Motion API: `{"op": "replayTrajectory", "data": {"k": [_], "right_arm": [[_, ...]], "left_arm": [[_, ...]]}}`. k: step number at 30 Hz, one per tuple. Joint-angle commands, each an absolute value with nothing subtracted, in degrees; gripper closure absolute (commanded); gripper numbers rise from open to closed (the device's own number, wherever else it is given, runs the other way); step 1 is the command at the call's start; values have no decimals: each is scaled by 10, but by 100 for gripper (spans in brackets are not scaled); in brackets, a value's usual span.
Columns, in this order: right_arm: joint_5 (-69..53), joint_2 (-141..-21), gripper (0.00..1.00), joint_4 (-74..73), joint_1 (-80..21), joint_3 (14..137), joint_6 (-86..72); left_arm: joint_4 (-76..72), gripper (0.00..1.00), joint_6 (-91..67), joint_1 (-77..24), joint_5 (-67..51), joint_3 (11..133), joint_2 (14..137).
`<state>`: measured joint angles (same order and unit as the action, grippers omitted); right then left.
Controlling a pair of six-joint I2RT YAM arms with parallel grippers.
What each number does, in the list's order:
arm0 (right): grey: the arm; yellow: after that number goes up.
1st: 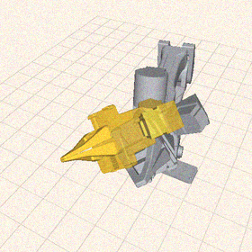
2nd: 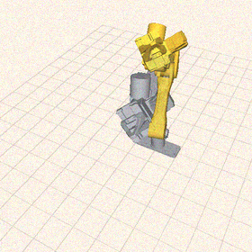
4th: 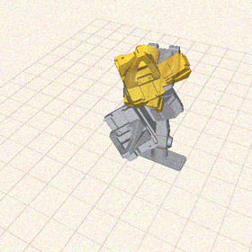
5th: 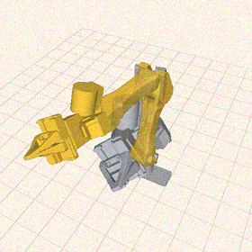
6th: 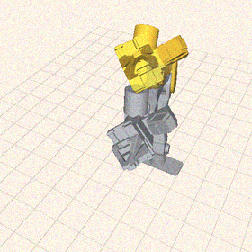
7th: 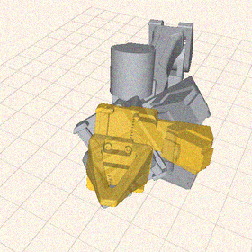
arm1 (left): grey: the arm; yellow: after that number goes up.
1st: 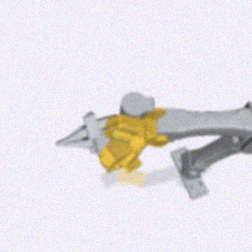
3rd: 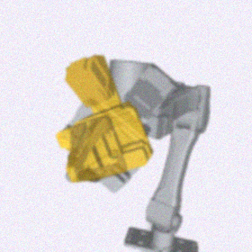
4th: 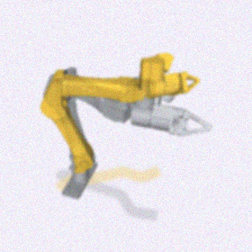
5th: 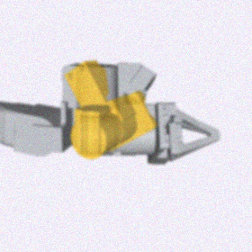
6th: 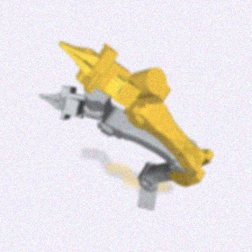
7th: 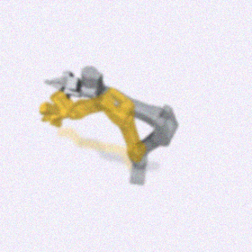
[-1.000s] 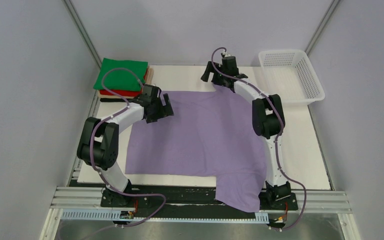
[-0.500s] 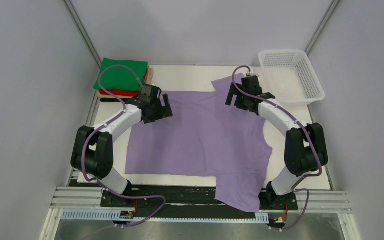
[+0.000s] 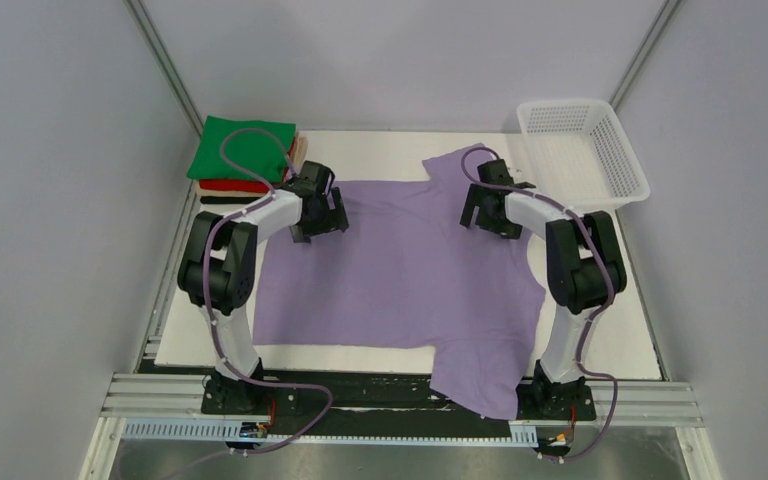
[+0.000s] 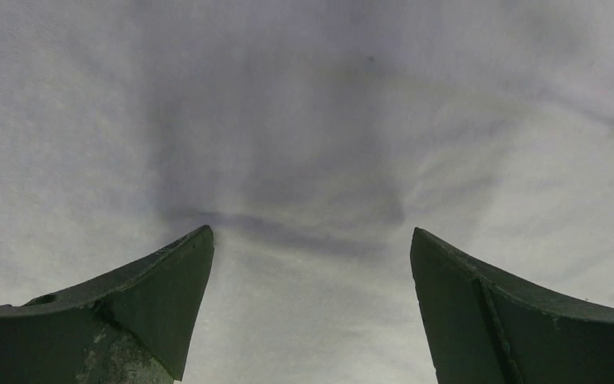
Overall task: Fold and stack the t-shirts
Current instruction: Flatten out the tshirt, then grab the side of the flattened tshirt closest away from the robot with both arms
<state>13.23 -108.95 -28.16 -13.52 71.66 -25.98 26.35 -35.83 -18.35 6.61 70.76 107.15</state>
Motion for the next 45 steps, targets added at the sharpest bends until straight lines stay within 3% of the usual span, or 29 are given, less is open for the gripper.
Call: {"op": "replayTrajectory", "data": {"k": [1,13,19,25,37,45], "right_arm": [[147,-1141,0,-275,-114,762,-265],[120,-1238,0,-277,-71,886,-251],[85,-1197,0,-279,-75,880,-243],[52,-1061,0,-266,-81,801,-240],[29,-687,0,-176,-93,484,-319],[33,-590,0,-161,-92,412,-322]], "left_arm": [[269,0,-359,-162,91,761,1127],[317,0,-349,-139,88,912,1238],[314,0,-338,-145,69,912,1182],[316,0,-334,-187,86,812,1039],[434,0,-486,-215,161,498,680],[486,0,-635,-211,213,368,534]]}}
